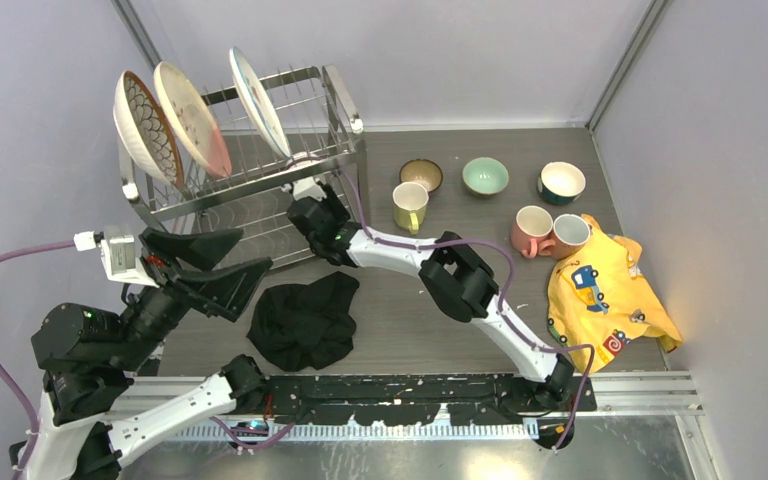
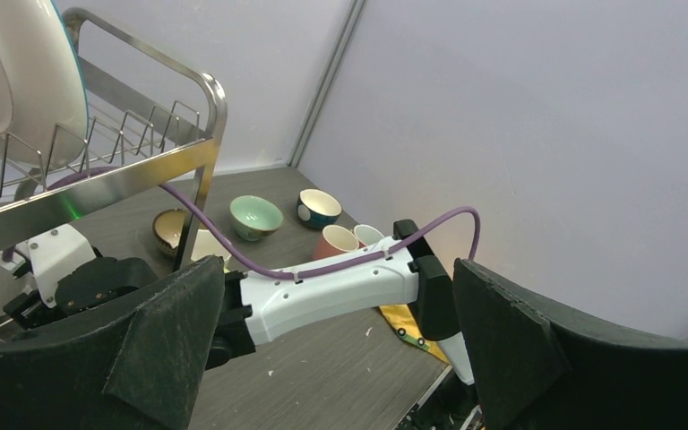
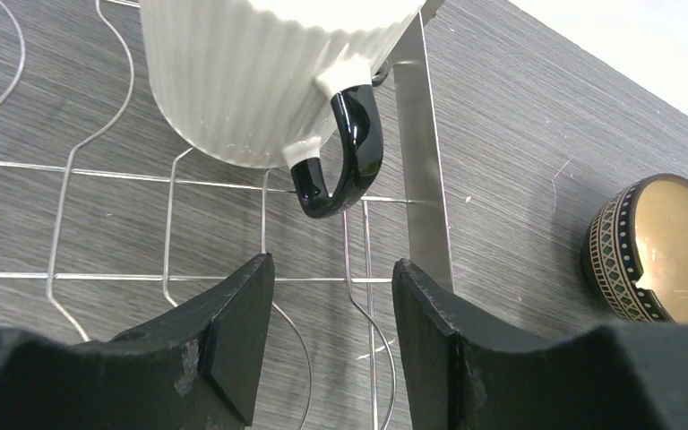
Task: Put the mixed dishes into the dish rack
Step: Turn the cup upside down in the dish rack, then move the cup to the center of the board.
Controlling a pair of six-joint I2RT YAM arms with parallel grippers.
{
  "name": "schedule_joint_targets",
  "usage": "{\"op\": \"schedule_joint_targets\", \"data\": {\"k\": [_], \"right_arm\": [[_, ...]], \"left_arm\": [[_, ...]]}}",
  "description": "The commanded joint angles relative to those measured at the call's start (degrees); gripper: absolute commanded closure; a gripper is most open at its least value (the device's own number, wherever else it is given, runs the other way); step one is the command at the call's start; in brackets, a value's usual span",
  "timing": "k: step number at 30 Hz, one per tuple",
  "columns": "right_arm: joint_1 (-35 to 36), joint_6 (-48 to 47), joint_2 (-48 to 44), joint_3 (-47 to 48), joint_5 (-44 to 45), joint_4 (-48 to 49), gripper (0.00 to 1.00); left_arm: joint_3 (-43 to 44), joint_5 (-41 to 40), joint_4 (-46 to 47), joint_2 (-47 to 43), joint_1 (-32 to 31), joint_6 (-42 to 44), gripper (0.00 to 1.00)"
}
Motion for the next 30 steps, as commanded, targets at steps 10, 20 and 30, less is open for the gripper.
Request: {"op": "schedule_joint_targets", "data": {"k": [10,20,30], "right_arm": [[3.68,-0.06,-13.91,-10.35,-5.40,4.20,0.39],[8.54,3.74,-26.90,-28.51,-10.03,7.84,0.41],[13.34,13.56,-47.88,-51.67,-12.59,8.05,0.41]], "left_arm": [[3.38,-1.92,-0.53,1.26,-0.26,4.75,0.00],[6.48,-2.71,-4.53,2.90,-0.26,7.93,0.00],[8.71,-0.87,-8.60,4.50,-0.26,13.23,0.00]]}}
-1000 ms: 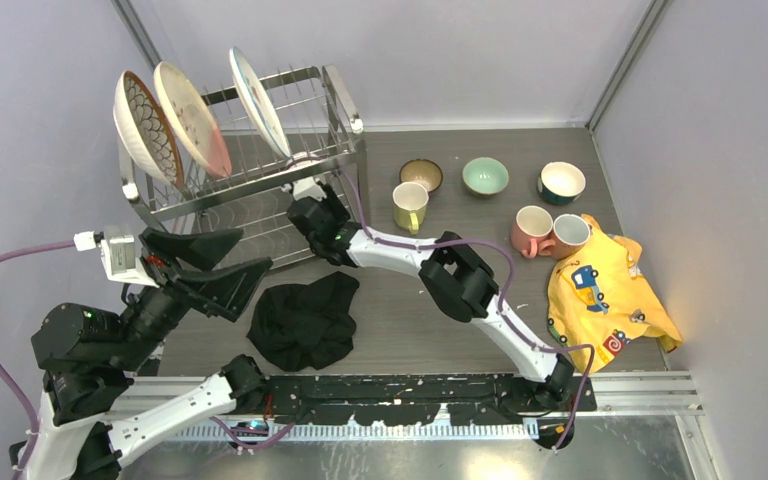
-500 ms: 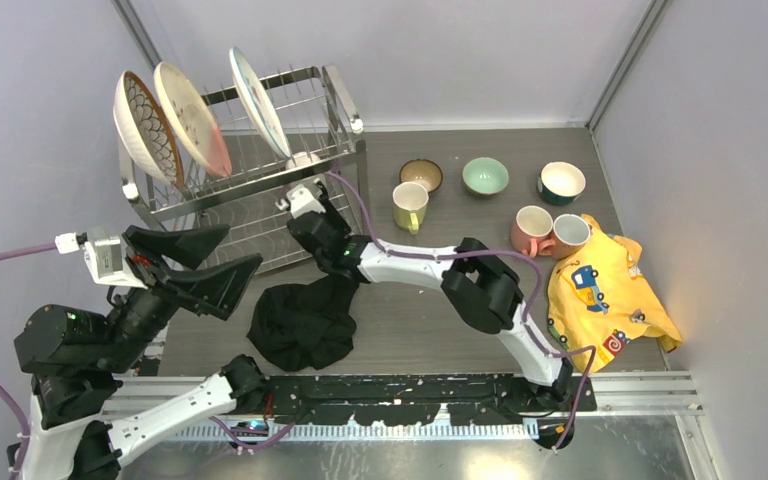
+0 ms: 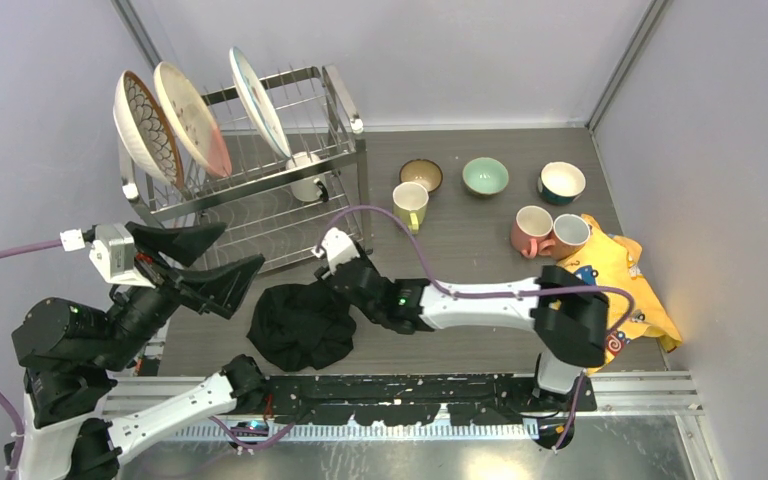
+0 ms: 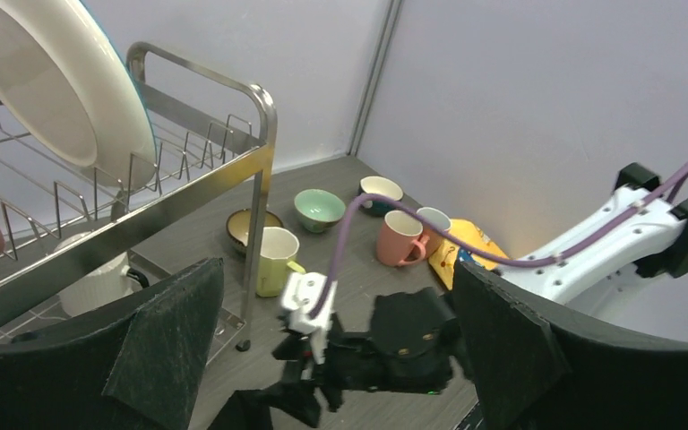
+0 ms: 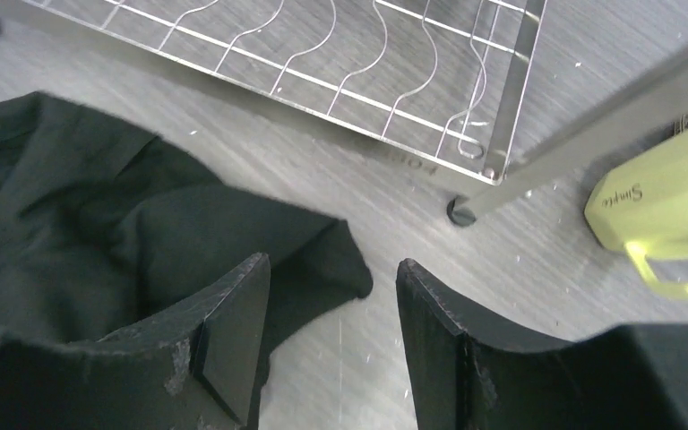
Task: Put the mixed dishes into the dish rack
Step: Move the cup to the center of the board.
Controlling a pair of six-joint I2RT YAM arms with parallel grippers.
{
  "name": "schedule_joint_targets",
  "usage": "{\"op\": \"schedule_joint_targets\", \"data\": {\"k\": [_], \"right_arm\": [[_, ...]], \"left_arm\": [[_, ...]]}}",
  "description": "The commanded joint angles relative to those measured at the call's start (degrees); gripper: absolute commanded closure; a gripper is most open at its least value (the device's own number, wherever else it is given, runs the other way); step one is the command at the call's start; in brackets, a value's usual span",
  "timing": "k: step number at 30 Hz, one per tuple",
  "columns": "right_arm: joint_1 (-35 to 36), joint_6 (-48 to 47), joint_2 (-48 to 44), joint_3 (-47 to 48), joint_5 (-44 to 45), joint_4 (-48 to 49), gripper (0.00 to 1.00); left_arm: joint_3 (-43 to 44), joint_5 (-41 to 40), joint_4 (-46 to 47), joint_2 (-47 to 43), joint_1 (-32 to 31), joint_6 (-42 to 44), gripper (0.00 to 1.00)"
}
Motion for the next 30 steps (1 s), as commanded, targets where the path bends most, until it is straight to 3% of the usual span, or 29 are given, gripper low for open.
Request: {"op": "schedule_joint_targets", "data": {"k": [1,9,16,22,30], "right_arm": [[0.75,6.91,-9.96,-6.34,-0.68,1.54,0.41],[-1.45,14.77,-22.92,-12.20,5.24,-13.02,0.41],[-16.51,19.51,-26.36,-12.48,-2.29,-18.58,0.41],[-27.99,20.82,-24.09,-9.46,-9.81,-19.81,0.39],[-35.94,29.23,-17.05,-4.85,-14.08,-15.18,0.37]], "left_arm": [[2.18,0.95,-2.06,1.70,-0.26,3.84,0.00],[0.20,-0.70,-5.26,3.27,-0.26,5.95,0.00],[-4.72,-1.51,-5.76,3.90,-0.25,4.63,0.00],[-8.26,-1.15,-6.18,3.53,-0.26,2.38,0.00],[-13.21,0.98,-5.26,3.05,-0.26,-0.82,0.02]]}}
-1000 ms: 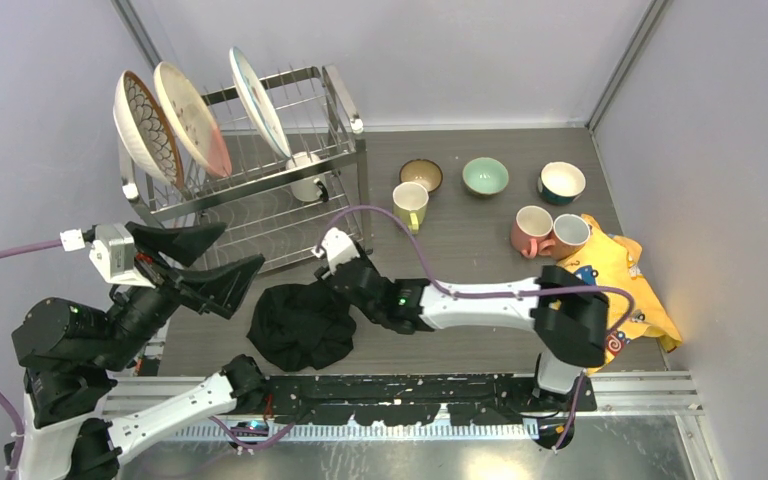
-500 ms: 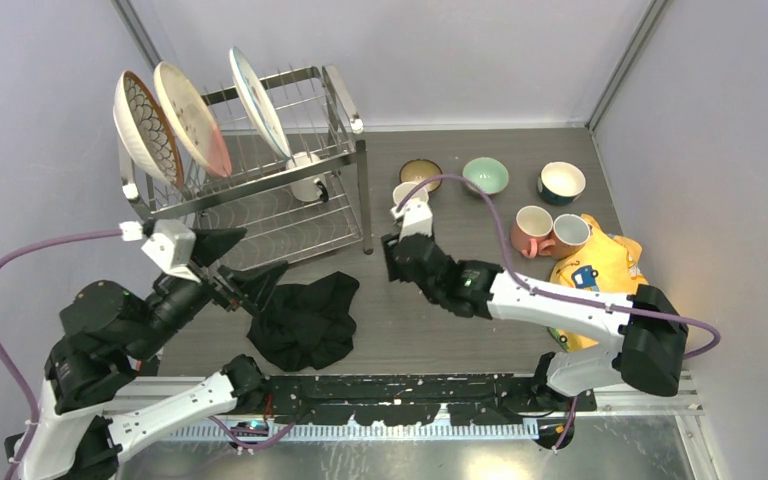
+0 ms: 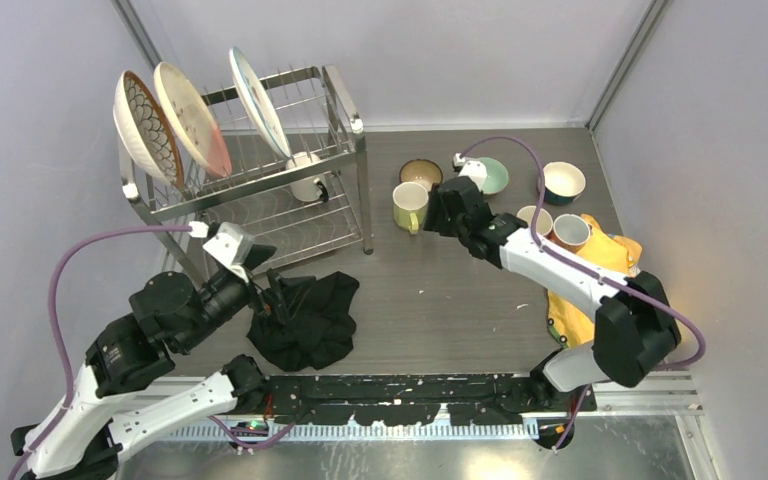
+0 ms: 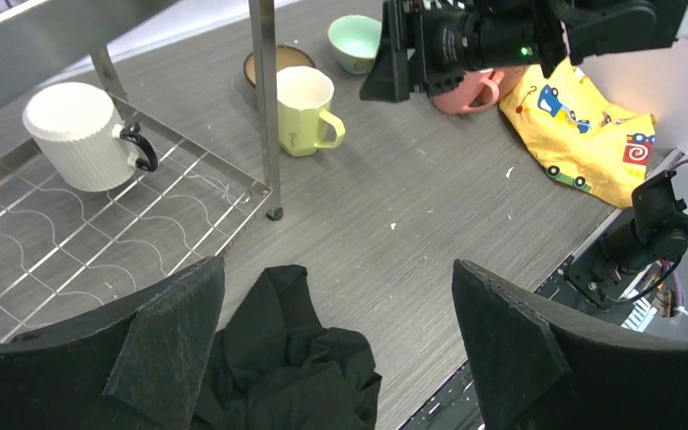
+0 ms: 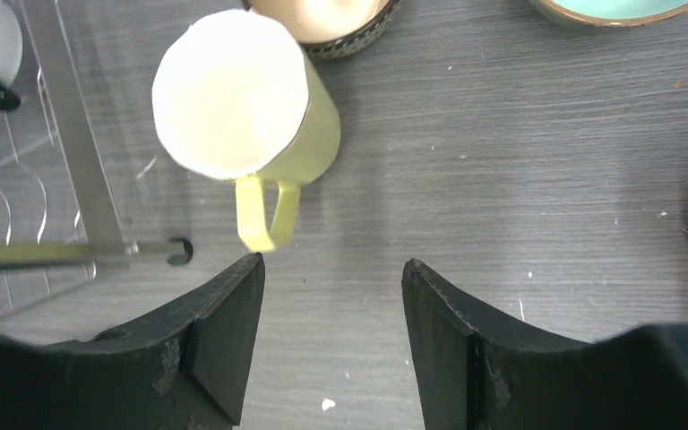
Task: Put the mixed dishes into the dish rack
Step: Move the cup to the center of the board.
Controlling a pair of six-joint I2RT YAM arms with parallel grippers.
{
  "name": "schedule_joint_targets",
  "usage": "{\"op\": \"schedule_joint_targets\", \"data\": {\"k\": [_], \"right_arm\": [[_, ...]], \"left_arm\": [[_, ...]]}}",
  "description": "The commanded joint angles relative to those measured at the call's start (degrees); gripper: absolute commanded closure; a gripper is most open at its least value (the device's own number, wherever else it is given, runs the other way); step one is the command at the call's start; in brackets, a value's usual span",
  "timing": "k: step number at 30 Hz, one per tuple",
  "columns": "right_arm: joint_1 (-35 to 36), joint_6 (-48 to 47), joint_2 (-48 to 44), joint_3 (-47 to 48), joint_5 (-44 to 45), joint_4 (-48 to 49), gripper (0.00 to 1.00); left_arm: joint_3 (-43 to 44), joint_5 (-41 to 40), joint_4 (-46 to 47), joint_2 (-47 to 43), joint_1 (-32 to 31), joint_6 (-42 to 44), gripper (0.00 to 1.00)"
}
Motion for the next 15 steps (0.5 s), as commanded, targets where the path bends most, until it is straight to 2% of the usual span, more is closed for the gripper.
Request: {"op": "schedule_joint_targets", "data": {"k": [1,7,15], "right_arm": [[-2.49,6.20,4.41,5.10,-1.67,4.09,0.37],[-4.32,6.81,14.05,13.05,-0.85,3.28,0.36],[-5.35,5.84,21.84,17.51,0.66,4.75,0.38]], "left_arm": [[-1.82,1.14,1.48,-0.48,-0.26,-2.86,0.02],[-1.95,0.49,0.86,0.24,-0.26,-4.72,0.05],[-1.11,-0.20,-0.54,0.62,-0.26,-5.04,0.08]]}}
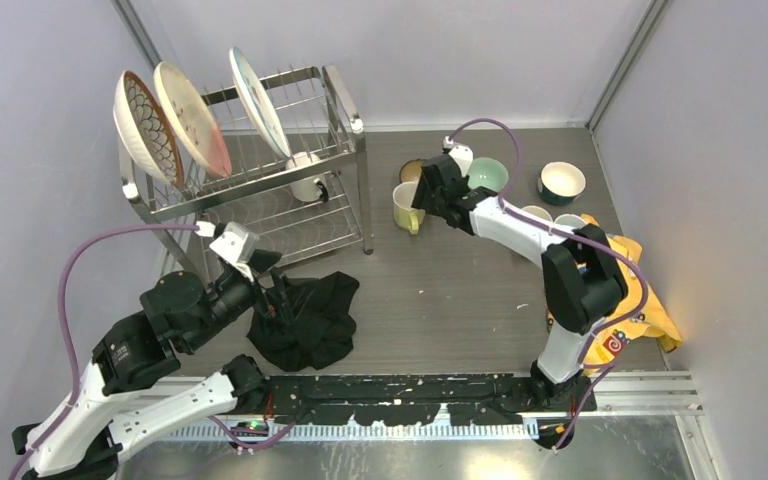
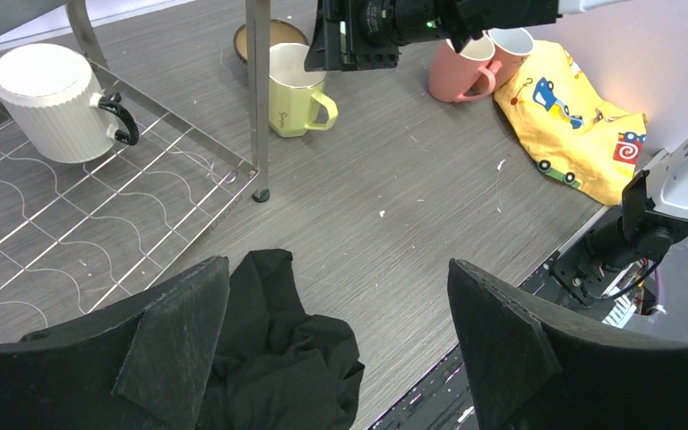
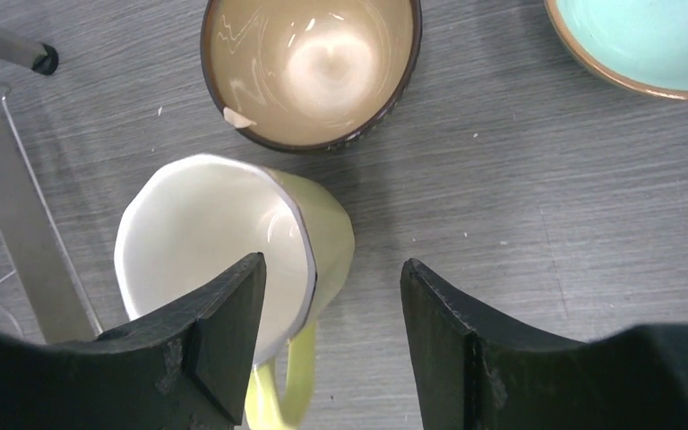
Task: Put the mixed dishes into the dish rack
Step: Move the cup to the center of the board.
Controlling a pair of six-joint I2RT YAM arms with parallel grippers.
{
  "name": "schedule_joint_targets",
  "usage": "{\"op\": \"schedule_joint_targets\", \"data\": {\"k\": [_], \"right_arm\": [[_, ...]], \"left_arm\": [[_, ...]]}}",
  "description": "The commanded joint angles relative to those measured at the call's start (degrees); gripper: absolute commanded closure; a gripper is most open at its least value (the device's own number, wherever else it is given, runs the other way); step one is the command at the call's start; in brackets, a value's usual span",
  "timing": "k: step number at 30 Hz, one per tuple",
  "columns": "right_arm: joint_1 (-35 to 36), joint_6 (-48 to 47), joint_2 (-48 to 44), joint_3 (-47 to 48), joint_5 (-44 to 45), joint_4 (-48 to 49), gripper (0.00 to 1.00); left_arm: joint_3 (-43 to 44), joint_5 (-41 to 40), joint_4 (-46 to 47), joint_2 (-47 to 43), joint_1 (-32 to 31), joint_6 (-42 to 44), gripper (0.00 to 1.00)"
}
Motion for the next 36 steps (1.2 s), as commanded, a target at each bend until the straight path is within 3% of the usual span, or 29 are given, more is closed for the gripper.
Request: {"op": "schedule_joint_targets", "data": {"k": [1,9,20,27,36], "right_arm": [[-0.43,0.16,3.38,4.83,1.45,1.80,0.39],[-0.44,-2.16,6.56,7.30,1.65,-0.09,0.58],[0.12,-3.51,-3.00,0.12,-0.15,-1.45,0.92],[4.79,-2.34,-12.23,-5.85,0.56,-6.37,0.96],[16.67,3.07,-22.13,-12.28,5.72,-11.20,0.97]], "left_arm": [[1.66,-0.30,-0.35,0.68,-0.26,-0.40,0.08],[2.49,-0.09,-0.81,1.08,-0.26,0.10,0.08],[2.59,-1.36,-1.32,3.05,-0.26,-1.66,0.10],[2.06,0.32,-0.01,4.65,-0.25,-2.52,0.12],[-1.77,2.72,4.71,6.17,-0.26,-4.44,0.14]]}}
